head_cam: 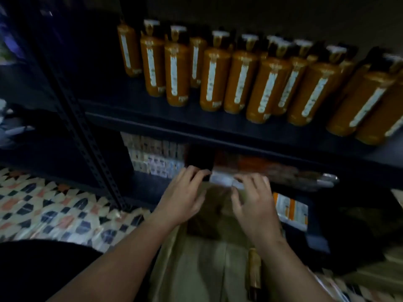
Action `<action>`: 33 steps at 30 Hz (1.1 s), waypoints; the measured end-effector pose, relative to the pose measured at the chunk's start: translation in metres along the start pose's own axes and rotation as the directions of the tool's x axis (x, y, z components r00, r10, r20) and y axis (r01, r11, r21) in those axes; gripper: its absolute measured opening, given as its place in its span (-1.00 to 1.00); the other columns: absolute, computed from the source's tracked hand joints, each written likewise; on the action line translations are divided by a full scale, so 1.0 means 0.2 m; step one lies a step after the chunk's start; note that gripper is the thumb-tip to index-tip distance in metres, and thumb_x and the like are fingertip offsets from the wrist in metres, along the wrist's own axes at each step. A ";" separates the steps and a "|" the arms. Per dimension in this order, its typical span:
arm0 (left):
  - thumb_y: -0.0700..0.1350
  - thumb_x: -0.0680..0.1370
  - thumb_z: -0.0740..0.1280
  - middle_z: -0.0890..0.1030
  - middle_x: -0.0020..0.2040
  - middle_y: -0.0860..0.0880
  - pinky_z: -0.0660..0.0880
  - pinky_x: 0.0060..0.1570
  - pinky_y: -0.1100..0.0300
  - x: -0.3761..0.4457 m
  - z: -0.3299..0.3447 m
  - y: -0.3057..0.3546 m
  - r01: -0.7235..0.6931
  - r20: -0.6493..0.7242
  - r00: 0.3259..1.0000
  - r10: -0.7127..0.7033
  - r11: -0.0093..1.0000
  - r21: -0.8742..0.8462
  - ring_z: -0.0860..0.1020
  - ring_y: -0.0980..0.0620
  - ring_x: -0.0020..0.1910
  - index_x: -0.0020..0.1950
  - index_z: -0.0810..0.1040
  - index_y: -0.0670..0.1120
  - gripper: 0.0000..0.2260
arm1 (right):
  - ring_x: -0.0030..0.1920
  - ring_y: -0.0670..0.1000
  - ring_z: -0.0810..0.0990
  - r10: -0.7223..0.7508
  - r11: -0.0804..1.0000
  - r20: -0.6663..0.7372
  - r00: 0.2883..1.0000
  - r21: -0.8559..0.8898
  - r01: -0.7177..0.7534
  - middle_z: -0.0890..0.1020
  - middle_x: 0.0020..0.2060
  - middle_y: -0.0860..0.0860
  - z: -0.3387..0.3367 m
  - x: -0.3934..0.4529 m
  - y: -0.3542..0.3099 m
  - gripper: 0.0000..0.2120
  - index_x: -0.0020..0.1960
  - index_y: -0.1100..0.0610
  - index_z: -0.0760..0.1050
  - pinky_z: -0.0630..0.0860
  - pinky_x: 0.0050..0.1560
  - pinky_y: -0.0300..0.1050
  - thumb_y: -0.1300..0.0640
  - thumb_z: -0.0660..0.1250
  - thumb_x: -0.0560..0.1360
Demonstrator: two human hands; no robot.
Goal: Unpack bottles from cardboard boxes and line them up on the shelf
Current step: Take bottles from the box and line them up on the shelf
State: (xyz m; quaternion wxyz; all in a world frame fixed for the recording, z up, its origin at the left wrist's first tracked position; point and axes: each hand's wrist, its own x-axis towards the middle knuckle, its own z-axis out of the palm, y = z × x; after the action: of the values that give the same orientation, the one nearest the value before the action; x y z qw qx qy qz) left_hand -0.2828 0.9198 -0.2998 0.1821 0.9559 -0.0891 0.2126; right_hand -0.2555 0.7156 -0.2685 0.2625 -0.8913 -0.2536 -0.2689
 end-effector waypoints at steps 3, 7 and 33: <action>0.02 0.58 0.32 0.33 0.41 -0.10 0.42 0.27 -0.14 -0.17 0.25 -0.05 0.221 0.293 0.923 -0.251 0.966 0.130 0.35 -0.21 0.36 0.54 0.24 0.01 -0.45 | 0.06 0.21 0.56 0.227 0.974 0.255 0.940 -0.085 -0.212 0.60 0.00 0.15 0.12 -0.27 0.20 -0.72 0.13 0.21 0.59 0.45 0.12 -0.01 0.29 0.48 0.42; -0.05 0.55 0.39 0.06 0.64 -0.10 0.28 0.46 -0.23 -0.35 0.49 -0.09 0.325 0.468 0.799 -0.377 0.926 0.192 0.08 -0.24 0.59 0.66 -0.02 0.02 -0.19 | 0.22 0.20 0.54 0.481 0.864 0.608 0.631 -0.206 -0.460 0.58 0.19 0.14 0.24 -0.61 0.40 -0.58 0.30 0.13 0.51 0.52 0.23 0.01 0.26 0.42 0.46; -0.52 0.41 0.32 -0.12 0.67 0.03 0.63 -0.08 -0.16 -0.38 0.61 -0.11 0.439 0.435 0.788 -0.435 0.893 0.096 0.55 -0.17 0.17 0.65 -0.12 0.22 0.07 | 0.27 0.23 0.55 0.502 0.865 0.839 0.209 -0.482 -0.141 -0.10 0.61 0.16 0.74 -1.11 0.58 -0.32 0.61 0.12 0.11 0.58 0.12 0.06 0.26 0.34 0.58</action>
State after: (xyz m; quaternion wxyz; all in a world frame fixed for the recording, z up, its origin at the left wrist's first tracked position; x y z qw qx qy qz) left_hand -0.2990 0.9006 -0.4417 0.2058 0.9722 0.0939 -0.0604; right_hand -0.2974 0.6516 -0.5499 -0.0292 -0.9324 -0.1200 0.3398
